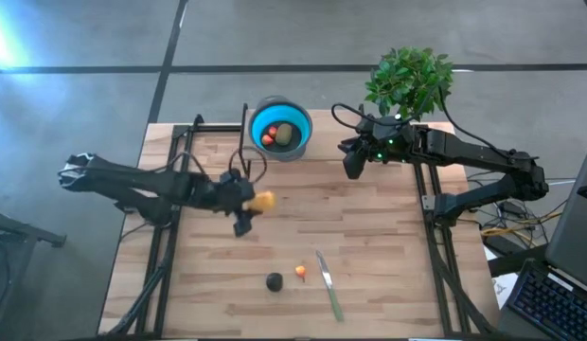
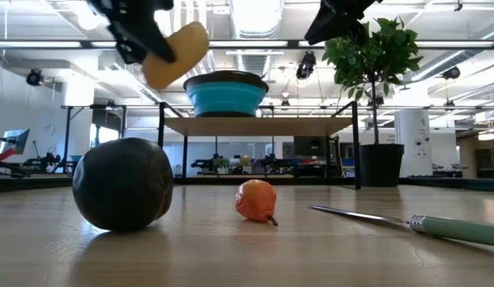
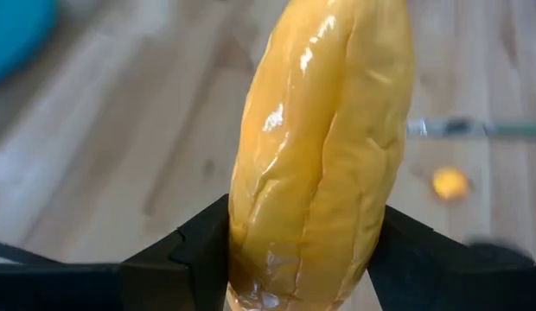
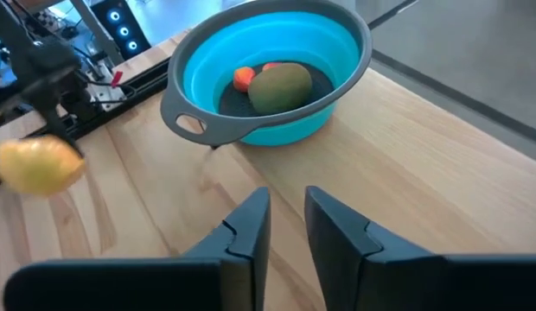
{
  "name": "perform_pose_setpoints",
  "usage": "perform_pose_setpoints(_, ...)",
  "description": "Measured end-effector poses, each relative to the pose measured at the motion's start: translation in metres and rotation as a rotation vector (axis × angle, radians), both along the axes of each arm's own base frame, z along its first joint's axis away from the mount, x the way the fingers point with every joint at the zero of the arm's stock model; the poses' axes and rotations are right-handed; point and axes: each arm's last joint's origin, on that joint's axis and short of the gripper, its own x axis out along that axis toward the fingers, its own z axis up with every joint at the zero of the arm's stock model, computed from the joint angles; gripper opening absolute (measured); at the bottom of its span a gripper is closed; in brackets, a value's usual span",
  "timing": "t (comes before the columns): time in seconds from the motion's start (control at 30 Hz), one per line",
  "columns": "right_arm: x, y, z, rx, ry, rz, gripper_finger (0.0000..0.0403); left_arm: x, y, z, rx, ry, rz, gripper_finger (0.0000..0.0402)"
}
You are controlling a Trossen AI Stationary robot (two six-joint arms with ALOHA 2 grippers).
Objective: Pick & Place Fruit
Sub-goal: Put the yellow mango into the blue strainer bowl
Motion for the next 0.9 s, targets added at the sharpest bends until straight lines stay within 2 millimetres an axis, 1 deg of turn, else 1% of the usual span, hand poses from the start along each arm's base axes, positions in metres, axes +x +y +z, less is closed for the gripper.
perform_pose_setpoints(0.13, 0.0, 0.0, 0.0, -0.007, 0.004, 0.005, 0.0055, 0.004, 0.018, 0.013, -0.001, -0.053, 0.077, 0.0218)
perform_pose_setpoints(0.4, 0.0, 0.0, 0.0, -0.026, 0.014, 0.018, 0.0038, 0.007, 0.041, 0.048, 0.07, -0.154, 0.134, 0.0218)
perform_pose_setpoints(0.53, 0.0, 0.0, 0.0, -0.026, 0.015, 0.017, 0.0044, 0.005, 0.056, 0.061, 0.129, -0.183, 0.225, 0.0218)
perform_pose_setpoints(0.63, 0.0, 0.0, 0.0, -0.026, 0.015, 0.017, 0.0052, 0.005, 0.067, 0.069, 0.149, -0.236, 0.295, 0.0218)
perform_pose_setpoints(0.8, 0.0, 0.0, 0.0, -0.026, 0.015, 0.017, 0.0067, 0.007, 0.083, 0.079, 0.162, -0.359, 0.369, 0.0218)
perform_pose_setpoints(0.9, 0.0, 0.0, 0.0, -0.026, 0.015, 0.017, 0.0077, 0.007, 0.092, 0.082, 0.17, -0.405, 0.407, 0.0218)
